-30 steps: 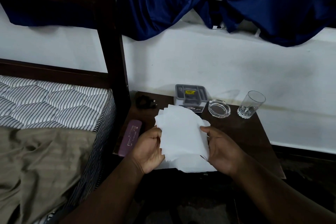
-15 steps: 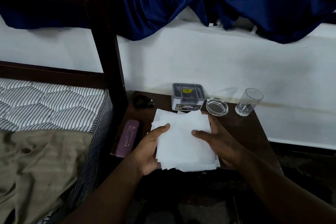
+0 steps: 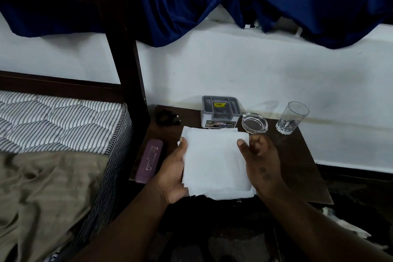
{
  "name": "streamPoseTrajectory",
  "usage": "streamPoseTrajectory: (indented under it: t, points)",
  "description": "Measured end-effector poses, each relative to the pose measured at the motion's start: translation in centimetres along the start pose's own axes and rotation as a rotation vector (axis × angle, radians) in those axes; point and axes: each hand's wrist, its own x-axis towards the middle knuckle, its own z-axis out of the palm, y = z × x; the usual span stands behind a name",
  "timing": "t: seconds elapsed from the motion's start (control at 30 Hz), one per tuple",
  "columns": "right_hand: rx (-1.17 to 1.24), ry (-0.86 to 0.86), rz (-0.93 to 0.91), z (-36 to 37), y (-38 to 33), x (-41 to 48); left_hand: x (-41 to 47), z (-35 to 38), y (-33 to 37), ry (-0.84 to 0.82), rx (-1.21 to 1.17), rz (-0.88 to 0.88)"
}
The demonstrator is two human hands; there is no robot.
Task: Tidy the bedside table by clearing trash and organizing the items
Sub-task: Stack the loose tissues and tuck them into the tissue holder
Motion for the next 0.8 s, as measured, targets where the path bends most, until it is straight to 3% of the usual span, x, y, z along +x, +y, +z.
streamPoseTrajectory:
  t: [0.17,0.33,0.43,0.57,0.8]
  points:
    - [0.005,0.028,-0.070,-0.4,0.1,-0.2,-0.1,0.1,0.1,-0.014,-0.053,0.010]
    - [0.080,-0.073,-0.226,-1.1,-0.7,-1.0,-0.2,0.2,0.2,0.003,-0.089,-0.007]
    - [-0.022,-0.124,-0.376,-1.9,-1.3,-0.9,-0.2,0.1,0.2,0.029,-0.078,-0.021]
    - [-0.063,-0.143,-0.445,-2.8,-1.6,-0.5,-0.3,0.1,0.3,0.049,-0.069,-0.032]
    - [0.121,-0.204,-0.196,-2.2,-1.8,0.9,-0.6,0.5,0.4,0.045,-0.023,-0.042]
